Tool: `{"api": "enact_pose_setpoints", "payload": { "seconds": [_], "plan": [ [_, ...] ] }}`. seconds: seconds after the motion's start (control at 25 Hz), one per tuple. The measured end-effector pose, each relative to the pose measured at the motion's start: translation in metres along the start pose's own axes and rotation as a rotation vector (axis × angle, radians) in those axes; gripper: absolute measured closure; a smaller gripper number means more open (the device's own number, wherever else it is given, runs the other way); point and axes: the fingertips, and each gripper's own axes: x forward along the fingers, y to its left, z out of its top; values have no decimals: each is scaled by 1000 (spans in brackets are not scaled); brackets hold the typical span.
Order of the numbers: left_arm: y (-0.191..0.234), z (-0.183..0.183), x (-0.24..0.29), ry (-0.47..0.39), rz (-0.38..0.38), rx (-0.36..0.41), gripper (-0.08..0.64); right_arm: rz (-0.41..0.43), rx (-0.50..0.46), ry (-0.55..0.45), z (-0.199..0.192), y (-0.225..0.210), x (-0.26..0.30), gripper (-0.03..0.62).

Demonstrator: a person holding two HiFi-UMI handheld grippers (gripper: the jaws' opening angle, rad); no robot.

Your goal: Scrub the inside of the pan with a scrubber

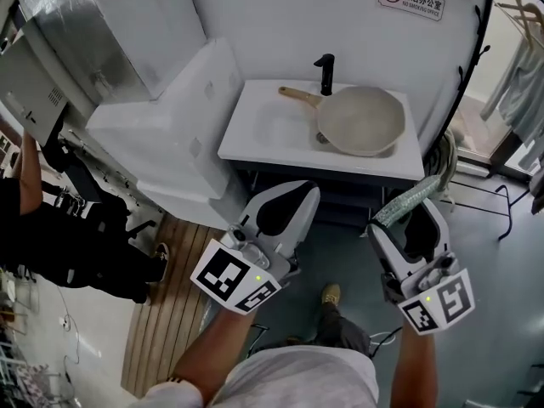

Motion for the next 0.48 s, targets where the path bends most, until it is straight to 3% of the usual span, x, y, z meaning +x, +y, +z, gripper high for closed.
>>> {"api": "enact_pose_setpoints", "payload": {
  "seconds": [0.48],
  "plan": [
    [56,-26,104,26,61,26,543,51,-1,16,-10,-112,62,253]
  ]
}}
